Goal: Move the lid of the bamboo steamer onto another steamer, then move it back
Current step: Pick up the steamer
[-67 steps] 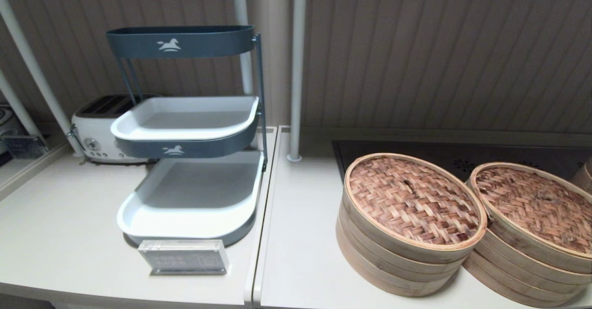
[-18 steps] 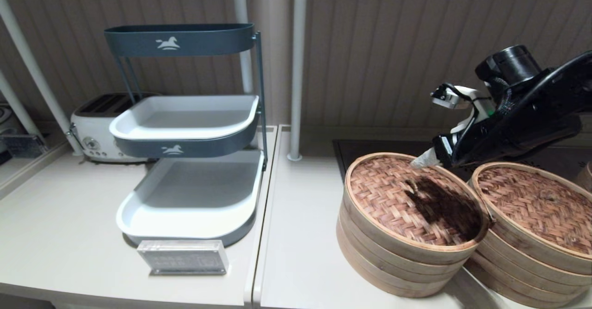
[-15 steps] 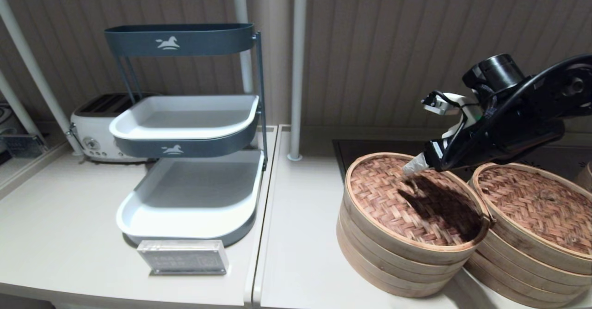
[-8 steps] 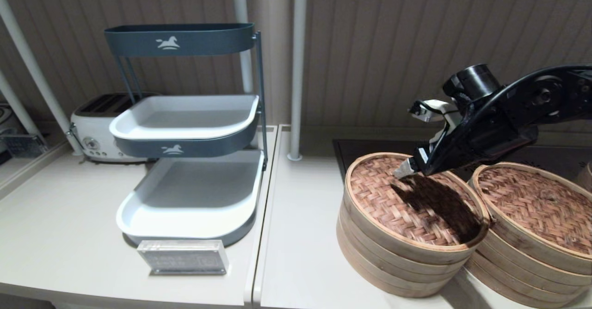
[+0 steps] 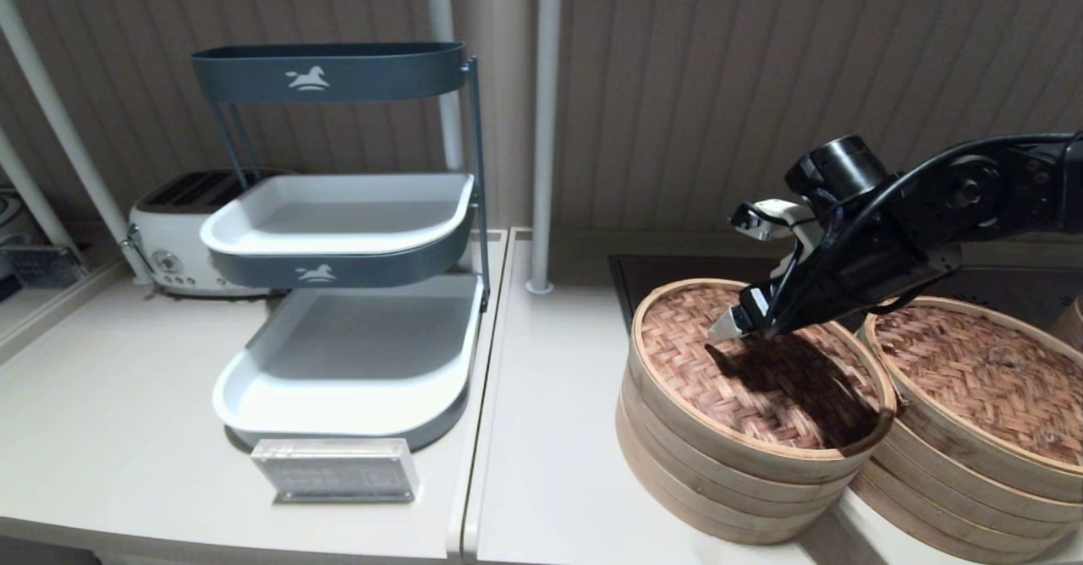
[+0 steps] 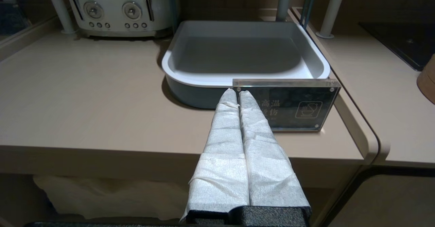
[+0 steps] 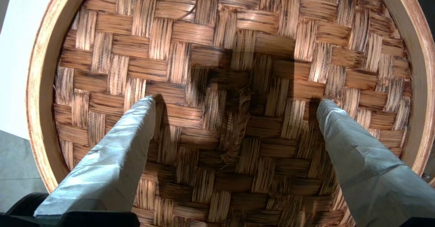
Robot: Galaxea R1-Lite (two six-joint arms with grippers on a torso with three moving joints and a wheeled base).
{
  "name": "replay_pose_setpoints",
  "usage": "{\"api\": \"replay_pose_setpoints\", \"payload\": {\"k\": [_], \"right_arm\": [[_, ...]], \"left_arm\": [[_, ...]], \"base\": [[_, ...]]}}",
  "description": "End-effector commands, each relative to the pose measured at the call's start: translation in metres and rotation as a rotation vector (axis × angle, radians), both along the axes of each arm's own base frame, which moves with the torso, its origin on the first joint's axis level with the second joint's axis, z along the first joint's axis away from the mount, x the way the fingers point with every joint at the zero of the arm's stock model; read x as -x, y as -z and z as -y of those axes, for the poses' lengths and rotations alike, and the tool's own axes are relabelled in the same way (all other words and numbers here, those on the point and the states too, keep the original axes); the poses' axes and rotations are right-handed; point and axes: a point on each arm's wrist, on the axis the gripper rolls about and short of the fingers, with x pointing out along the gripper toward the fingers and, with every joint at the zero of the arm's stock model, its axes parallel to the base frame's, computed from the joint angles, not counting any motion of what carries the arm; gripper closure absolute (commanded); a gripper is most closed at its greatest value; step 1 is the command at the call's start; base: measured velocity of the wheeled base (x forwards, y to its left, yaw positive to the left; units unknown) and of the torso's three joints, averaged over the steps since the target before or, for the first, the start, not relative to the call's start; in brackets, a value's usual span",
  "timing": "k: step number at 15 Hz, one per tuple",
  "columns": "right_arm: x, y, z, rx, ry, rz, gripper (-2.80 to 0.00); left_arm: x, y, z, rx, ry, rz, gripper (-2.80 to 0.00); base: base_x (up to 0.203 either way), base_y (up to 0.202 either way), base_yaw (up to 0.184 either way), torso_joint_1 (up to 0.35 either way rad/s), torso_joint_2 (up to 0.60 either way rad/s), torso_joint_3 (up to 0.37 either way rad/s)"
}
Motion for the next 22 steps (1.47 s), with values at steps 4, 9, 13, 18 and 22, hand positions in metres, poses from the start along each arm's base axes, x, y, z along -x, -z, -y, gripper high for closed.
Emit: {"api": "replay_pose_setpoints", "payload": {"k": [4,9,13,18,22], "right_arm": [[0.0013,-0.0002,0.0015,0.001,0.002,-0.003,-2.8],[0.0009,0.0037,0.0021,0.012,0.006,-0.014,-2.8],[0.0008,0.0034,0.0021,0.013,0.005,-0.012,-2.8],[0.0014,0.0049,0.0023,0.013,0.005,-0.015,0.0],[0.0031,0.003,0.001,0.01,-0.001,-0.007,0.0]], "left_arm": [[-0.0019,0.0077,0.0,-0.002,0.0,-0.025,0.0],[-0.002,0.0077,0.0,-0.001,0.0,-0.025,0.0],[-0.002,0.0077,0.0,0.0,0.001,-0.025,0.0],[-0.002,0.0077,0.0,-0.002,0.001,-0.025,0.0],[-0.0019,0.0077,0.0,0.0,0.001,-0.024,0.0]], "base": [[0.0,0.0,0.0,0.0,0.0,0.0],[0.0,0.0,0.0,0.0,0.0,0.0],[0.0,0.0,0.0,0.0,0.0,0.0],[0.0,0.0,0.0,0.0,0.0,0.0],[0.0,0.0,0.0,0.0,0.0,0.0]]}}
